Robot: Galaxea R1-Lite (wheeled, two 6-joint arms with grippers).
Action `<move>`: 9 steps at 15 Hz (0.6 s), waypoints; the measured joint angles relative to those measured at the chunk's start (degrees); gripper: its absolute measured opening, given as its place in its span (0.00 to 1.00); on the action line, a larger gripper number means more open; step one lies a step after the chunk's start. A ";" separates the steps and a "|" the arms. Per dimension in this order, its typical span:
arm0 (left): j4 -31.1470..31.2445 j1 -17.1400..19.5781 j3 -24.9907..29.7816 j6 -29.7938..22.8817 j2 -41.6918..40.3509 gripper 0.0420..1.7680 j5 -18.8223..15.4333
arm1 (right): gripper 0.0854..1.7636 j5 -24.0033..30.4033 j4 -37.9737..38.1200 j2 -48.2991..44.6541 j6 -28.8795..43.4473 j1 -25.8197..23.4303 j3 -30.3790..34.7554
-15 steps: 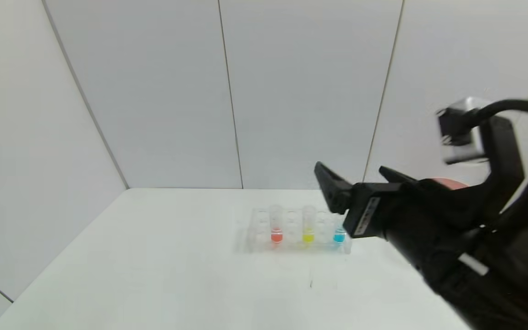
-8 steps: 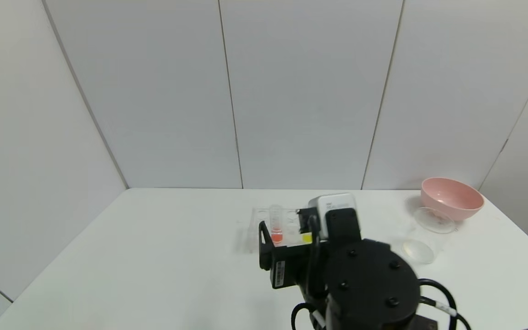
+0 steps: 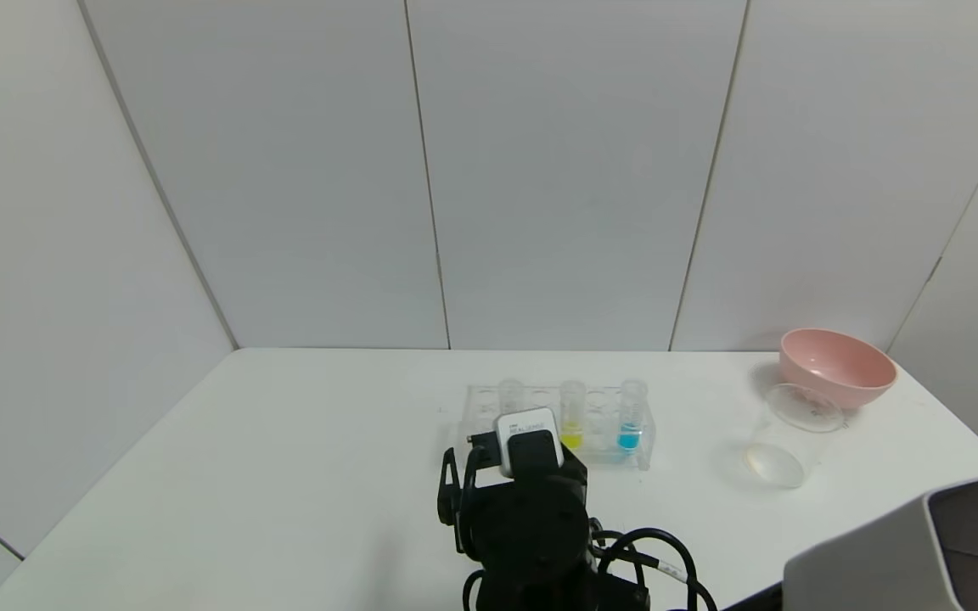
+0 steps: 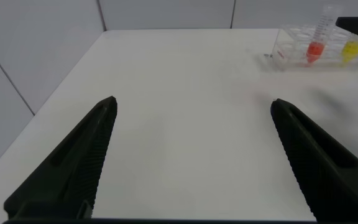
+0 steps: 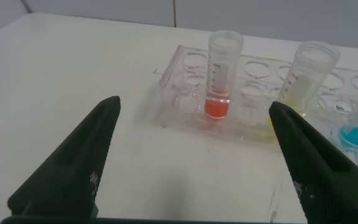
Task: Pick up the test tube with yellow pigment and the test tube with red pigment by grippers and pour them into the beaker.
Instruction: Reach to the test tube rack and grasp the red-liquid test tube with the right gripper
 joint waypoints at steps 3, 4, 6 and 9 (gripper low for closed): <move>0.00 0.00 0.00 0.00 0.00 1.00 0.00 | 0.97 0.33 0.77 3.47 -0.02 -2.08 -4.66; 0.00 0.00 0.00 0.00 0.00 1.00 0.00 | 0.97 0.34 1.39 4.38 -0.02 -2.85 -6.12; 0.00 0.00 0.00 0.00 0.00 1.00 0.00 | 0.97 0.52 3.29 6.01 0.00 -4.64 -8.87; 0.00 0.00 0.00 0.00 0.00 1.00 0.00 | 0.97 3.78 4.49 7.50 0.09 -6.96 -11.22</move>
